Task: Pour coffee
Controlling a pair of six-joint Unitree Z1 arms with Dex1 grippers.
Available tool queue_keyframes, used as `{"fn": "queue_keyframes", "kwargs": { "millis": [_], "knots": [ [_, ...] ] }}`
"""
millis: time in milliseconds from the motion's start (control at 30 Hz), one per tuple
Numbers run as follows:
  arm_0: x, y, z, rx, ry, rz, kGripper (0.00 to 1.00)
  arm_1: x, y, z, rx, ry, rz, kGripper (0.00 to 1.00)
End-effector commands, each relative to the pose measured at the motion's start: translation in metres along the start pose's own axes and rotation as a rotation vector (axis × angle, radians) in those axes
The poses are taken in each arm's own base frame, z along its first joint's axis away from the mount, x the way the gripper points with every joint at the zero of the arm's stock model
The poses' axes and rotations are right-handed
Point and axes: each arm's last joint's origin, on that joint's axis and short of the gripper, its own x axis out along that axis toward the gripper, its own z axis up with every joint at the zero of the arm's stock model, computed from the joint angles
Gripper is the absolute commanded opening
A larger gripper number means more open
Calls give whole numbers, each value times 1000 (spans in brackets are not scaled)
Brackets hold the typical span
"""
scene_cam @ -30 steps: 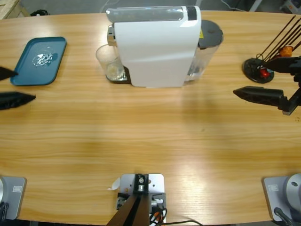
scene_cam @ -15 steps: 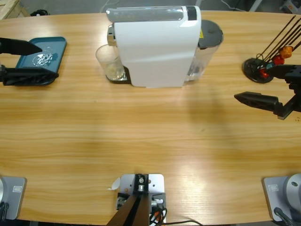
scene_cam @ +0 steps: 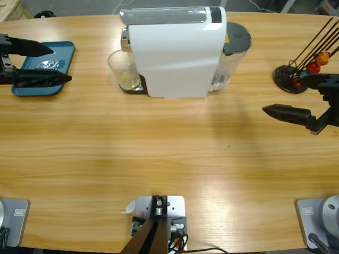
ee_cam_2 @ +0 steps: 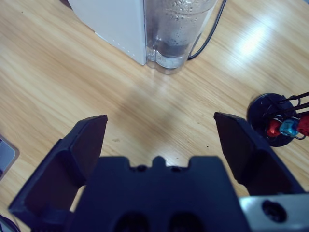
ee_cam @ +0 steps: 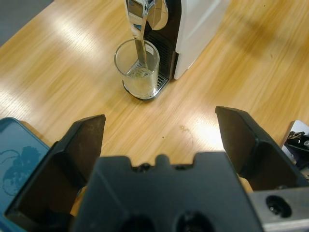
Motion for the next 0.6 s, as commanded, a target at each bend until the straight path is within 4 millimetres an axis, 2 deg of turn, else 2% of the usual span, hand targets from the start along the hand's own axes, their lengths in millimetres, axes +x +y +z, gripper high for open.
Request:
{"fn": "queue_keyframes", "kwargs": {
  "millis": [33, 600],
  "knots": [
    [11, 13, -6, -36, 33, 9, 1000, 10, -1, -6, -9, 41, -21, 1000],
    [13, 13, -9, -41, 42, 3, 1000, 9, -2, -7, -9, 40, -27, 1000]
  ]
}}
